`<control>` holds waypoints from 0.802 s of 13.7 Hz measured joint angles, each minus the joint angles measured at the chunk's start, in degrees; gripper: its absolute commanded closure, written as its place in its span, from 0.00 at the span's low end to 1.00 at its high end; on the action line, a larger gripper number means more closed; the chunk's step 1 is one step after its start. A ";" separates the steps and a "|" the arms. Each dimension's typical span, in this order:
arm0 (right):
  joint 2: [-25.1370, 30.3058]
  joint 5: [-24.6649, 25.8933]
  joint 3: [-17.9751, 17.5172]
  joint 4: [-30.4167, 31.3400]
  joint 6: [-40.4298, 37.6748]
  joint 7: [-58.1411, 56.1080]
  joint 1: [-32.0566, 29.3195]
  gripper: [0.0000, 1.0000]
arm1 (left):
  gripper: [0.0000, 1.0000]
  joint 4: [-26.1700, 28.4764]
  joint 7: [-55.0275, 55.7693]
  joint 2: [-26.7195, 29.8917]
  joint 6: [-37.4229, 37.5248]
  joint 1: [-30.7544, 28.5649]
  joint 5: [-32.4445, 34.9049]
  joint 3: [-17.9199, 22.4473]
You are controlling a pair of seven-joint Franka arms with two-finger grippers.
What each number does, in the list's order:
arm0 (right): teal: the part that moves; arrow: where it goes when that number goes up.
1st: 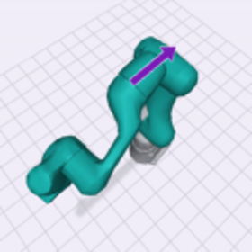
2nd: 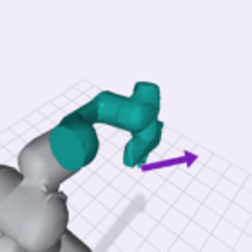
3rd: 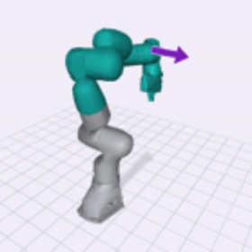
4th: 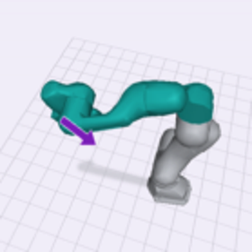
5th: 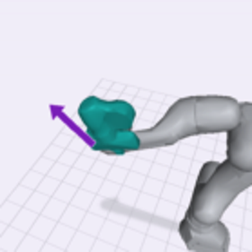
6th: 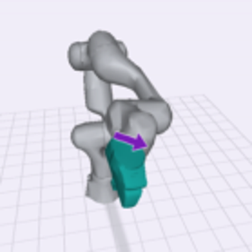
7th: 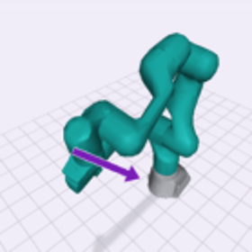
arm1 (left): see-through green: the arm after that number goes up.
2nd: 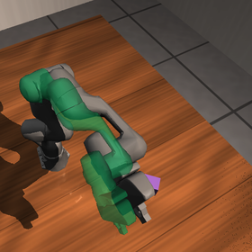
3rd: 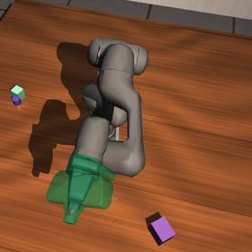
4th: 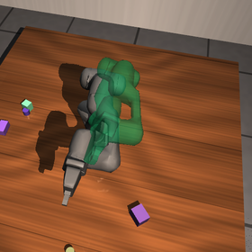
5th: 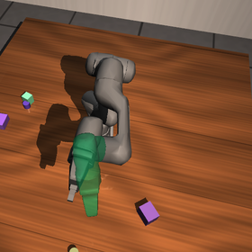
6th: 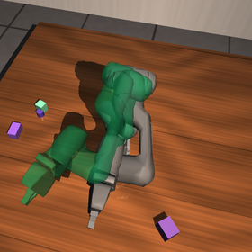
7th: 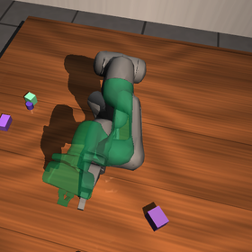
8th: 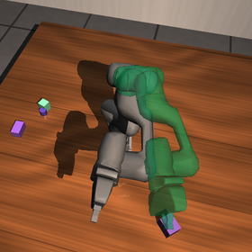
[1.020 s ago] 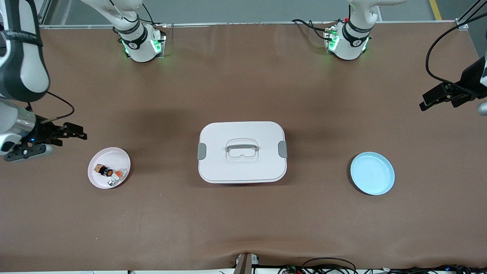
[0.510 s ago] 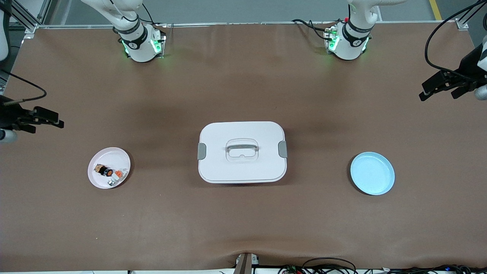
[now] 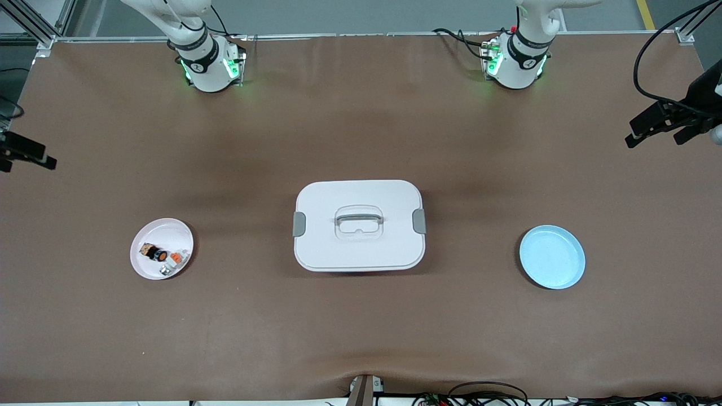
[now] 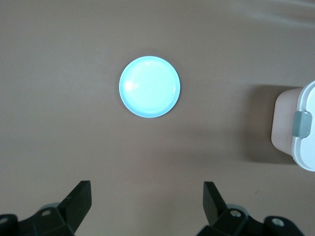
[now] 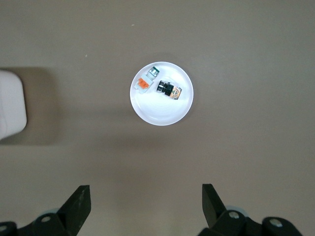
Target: Transfer orange switch to right arm and place
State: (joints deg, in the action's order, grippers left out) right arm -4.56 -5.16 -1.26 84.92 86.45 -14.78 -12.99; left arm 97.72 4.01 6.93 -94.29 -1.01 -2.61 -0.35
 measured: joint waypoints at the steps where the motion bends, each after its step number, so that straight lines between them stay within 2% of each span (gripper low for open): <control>1: 0.01 0.00 -0.16 -1.05 -0.78 -1.32 0.02 0.00 | 0.00 -0.44 0.00 -0.13 1.01 0.00 0.75 0.00; 9: -0.16 2.07 -0.83 -2.42 -0.63 -1.96 2.52 0.00 | 0.00 -2.17 -0.13 -0.98 2.30 0.27 1.44 -0.43; 11: -0.13 3.39 -1.99 -3.00 -0.74 2.03 4.29 0.00 | 0.00 -2.26 -0.13 -1.03 2.36 0.27 1.44 -0.48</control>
State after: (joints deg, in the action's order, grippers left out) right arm -4.69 -1.77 -3.25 81.92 85.71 -12.75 -8.70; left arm 95.46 3.88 5.90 -91.94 -0.73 -1.17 -0.83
